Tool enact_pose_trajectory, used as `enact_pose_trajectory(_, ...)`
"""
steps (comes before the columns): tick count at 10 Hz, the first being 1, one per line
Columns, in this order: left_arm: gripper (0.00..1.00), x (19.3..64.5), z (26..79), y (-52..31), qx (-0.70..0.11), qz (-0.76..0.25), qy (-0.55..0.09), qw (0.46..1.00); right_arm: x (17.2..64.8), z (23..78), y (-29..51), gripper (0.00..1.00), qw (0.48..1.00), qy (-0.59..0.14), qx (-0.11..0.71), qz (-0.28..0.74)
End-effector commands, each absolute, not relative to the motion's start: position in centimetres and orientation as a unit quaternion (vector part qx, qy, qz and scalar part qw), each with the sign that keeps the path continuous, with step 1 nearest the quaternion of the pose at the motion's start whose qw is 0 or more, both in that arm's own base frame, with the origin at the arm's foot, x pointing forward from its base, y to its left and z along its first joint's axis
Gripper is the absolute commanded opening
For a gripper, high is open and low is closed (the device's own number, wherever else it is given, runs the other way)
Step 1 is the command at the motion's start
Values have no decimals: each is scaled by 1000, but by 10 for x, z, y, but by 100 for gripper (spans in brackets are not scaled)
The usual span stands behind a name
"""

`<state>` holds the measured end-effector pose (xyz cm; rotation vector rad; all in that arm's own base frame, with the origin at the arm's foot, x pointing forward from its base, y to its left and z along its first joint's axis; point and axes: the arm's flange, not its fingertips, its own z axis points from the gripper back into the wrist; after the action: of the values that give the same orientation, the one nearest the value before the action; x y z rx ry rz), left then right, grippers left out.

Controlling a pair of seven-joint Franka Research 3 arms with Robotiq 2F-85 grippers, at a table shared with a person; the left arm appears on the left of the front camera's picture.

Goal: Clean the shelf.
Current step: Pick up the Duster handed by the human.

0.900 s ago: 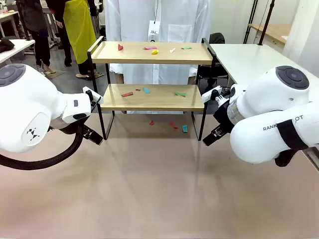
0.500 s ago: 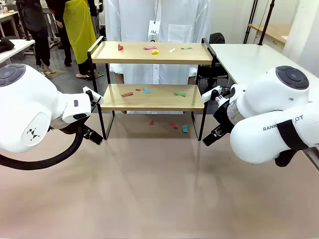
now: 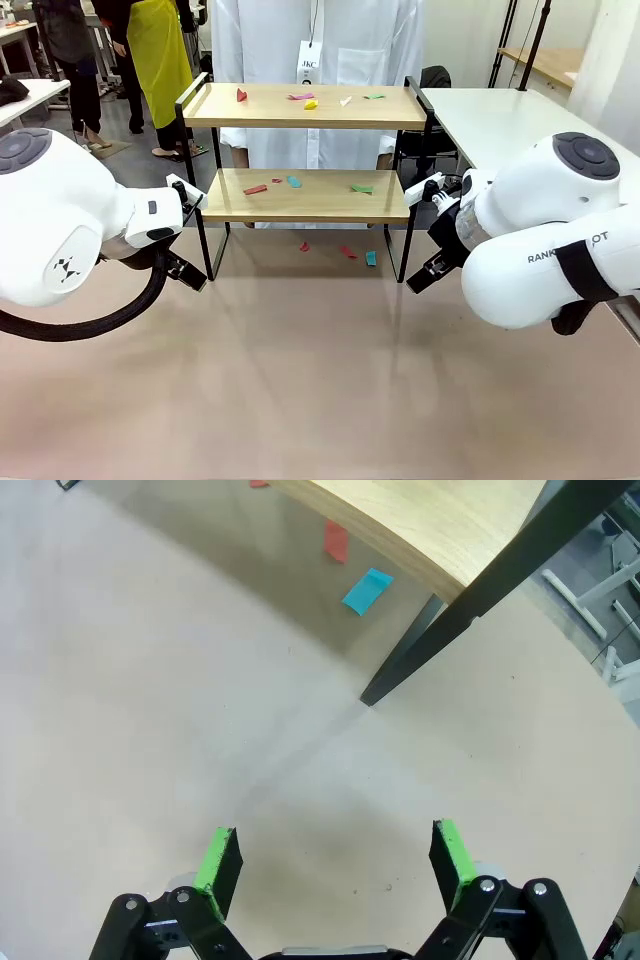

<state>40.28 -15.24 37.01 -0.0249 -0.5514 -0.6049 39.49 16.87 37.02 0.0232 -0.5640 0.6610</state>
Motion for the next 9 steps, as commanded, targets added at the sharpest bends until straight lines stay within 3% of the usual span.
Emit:
enact_pose_trajectory(1,100,404,394,-143,-33,-302,-279,911,399,395,162,100,901,-291,23,320)
enact_pose_trajectory(5,100,417,501,-73,-72,-351,-313,880,395,492,89,100,877,-348,82,321)
enact_pose_trajectory(7,100,437,522,-24,-123,-396,-317,853,397,517,21,100,853,-368,129,348)
enact_pose_trajectory(9,100,457,516,36,-180,-454,-336,805,406,508,-38,100,834,-385,152,364)
